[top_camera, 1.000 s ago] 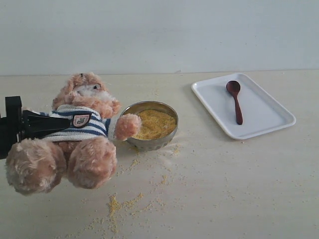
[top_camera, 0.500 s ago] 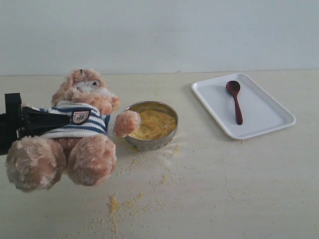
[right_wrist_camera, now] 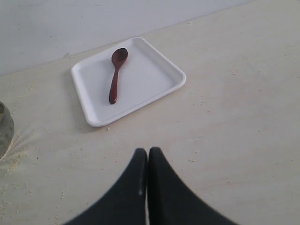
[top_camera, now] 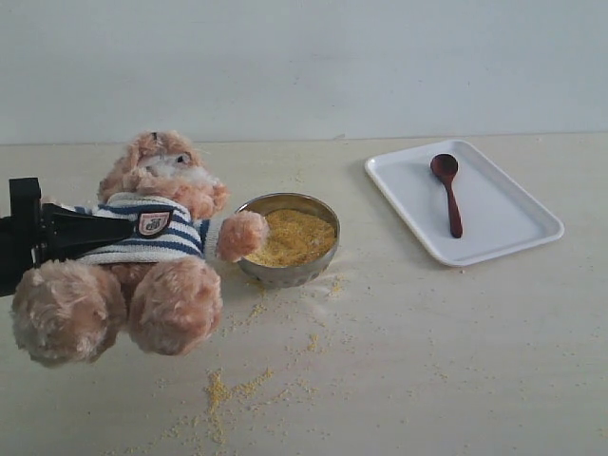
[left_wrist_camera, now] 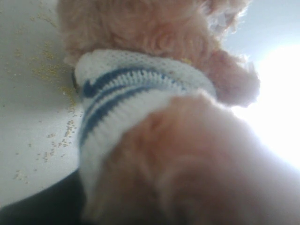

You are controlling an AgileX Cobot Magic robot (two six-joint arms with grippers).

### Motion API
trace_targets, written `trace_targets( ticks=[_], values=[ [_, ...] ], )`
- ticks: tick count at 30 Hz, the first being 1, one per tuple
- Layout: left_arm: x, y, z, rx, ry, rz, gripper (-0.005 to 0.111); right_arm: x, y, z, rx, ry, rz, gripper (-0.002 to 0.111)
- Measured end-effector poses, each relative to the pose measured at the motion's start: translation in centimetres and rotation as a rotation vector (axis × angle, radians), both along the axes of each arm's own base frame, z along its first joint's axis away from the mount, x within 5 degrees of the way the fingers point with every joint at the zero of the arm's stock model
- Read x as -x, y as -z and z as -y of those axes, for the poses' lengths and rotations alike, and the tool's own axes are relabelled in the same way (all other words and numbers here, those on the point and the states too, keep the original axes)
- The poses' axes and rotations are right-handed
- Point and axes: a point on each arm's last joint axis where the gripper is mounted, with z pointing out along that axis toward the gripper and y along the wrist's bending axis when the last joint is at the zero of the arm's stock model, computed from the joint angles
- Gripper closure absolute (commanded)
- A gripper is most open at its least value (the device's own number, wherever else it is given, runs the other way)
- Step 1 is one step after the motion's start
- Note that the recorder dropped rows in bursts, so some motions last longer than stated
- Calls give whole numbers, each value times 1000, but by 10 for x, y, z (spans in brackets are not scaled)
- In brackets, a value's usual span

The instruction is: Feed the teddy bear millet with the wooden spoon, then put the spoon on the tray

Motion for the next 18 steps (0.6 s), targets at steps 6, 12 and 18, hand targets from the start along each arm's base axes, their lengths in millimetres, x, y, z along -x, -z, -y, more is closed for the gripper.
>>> trace_targets(
  ticks=[6,12,18],
  values=[
    [0,0,-1,-35,15,58,102,0,0,0,-11,9,-5,108],
    [-2,3,-12,-97,-23,81,102,8,-9,2,-30,8,117,108],
    [-3,9,-17,-151,-62,36,102,19,-19,3,-105,16,255,108]
  ],
)
